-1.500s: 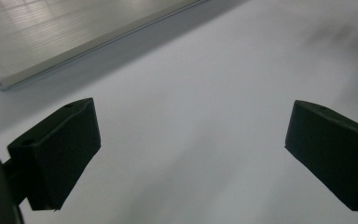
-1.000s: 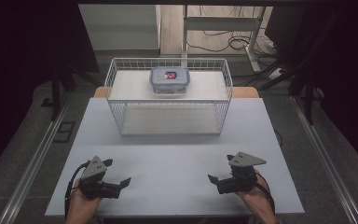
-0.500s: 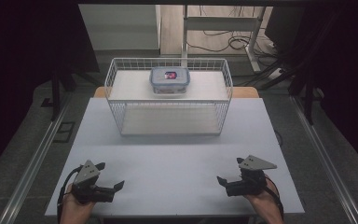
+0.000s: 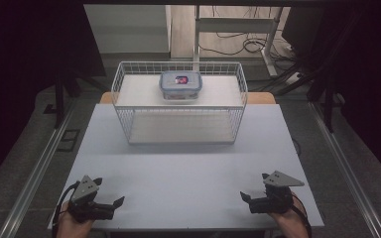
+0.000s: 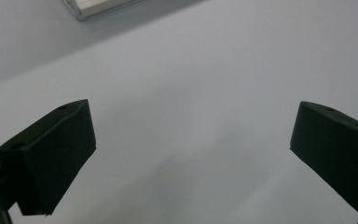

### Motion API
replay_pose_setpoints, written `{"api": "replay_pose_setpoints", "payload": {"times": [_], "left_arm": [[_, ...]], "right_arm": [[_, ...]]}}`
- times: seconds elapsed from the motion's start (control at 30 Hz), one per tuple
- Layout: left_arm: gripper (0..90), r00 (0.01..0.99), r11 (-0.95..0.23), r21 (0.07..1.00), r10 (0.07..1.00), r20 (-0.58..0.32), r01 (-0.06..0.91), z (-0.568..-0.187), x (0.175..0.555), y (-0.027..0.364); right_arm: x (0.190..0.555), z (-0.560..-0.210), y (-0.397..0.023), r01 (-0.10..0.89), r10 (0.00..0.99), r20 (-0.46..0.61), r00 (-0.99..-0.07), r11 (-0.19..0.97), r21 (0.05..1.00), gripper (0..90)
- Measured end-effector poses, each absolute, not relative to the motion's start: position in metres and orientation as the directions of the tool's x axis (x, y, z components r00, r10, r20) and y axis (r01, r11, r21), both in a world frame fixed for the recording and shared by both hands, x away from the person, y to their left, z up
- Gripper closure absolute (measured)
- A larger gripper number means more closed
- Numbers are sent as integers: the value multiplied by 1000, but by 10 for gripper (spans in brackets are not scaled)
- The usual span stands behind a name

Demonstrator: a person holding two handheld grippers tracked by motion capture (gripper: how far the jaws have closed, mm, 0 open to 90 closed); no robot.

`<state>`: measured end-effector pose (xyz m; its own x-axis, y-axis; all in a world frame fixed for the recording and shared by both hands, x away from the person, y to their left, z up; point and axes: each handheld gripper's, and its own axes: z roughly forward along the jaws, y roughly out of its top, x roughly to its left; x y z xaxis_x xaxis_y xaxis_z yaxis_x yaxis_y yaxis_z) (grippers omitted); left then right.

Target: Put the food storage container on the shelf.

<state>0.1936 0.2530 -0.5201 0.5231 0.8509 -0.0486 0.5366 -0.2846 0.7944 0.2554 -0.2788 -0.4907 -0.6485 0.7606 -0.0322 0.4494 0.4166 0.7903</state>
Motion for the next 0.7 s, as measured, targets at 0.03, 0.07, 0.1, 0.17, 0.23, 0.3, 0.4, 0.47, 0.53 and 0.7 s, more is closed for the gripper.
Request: {"api": "replay_pose_setpoints", "payload": {"times": [0.03, 0.07, 0.1, 0.17, 0.23, 0.3, 0.4, 0.47, 0.53, 0.7], "left_arm": [[0, 520, -286, 792, 853, -47, 540, -521, 193, 254], [0, 520, -285, 790, 853, -50, 543, -522, 192, 254], [0, 520, -284, 788, 853, -53, 546, -523, 191, 255], [0, 518, -286, 783, 853, -53, 552, -525, 190, 256], [0, 512, -284, 778, 857, -55, 560, -528, 189, 257], [0, 499, -273, 770, 864, -67, 576, -531, 190, 259], [0, 480, -240, 755, 870, -112, 611, -537, 193, 265], [0, 473, -214, 746, 868, -152, 631, -540, 194, 268], [0, 472, -208, 741, 866, -163, 639, -542, 195, 269], [0, 490, -244, 735, 861, -136, 633, -542, 196, 264]], "right_arm": [[255, -492, -280, 452, 762, -32, -647, 417, 789, 0], [254, -493, -281, 455, 763, -31, -645, 417, 787, 0], [253, -494, -282, 460, 766, -30, -643, 417, 784, 0], [251, -496, -284, 468, 768, -30, -640, 420, 778, 0], [249, -499, -285, 474, 770, -34, -637, 426, 771, 0], [248, -502, -286, 485, 774, -34, -633, 430, 761, 0], [247, -505, -287, 502, 779, -30, -626, 432, 749, 0], [248, -508, -288, 520, 781, -17, -624, 431, 738, 0], [249, -511, -288, 541, 781, -4, -625, 436, 719, 0], [250, -512, -289, 550, 788, 5, -616, 425, 718, 0]]}}
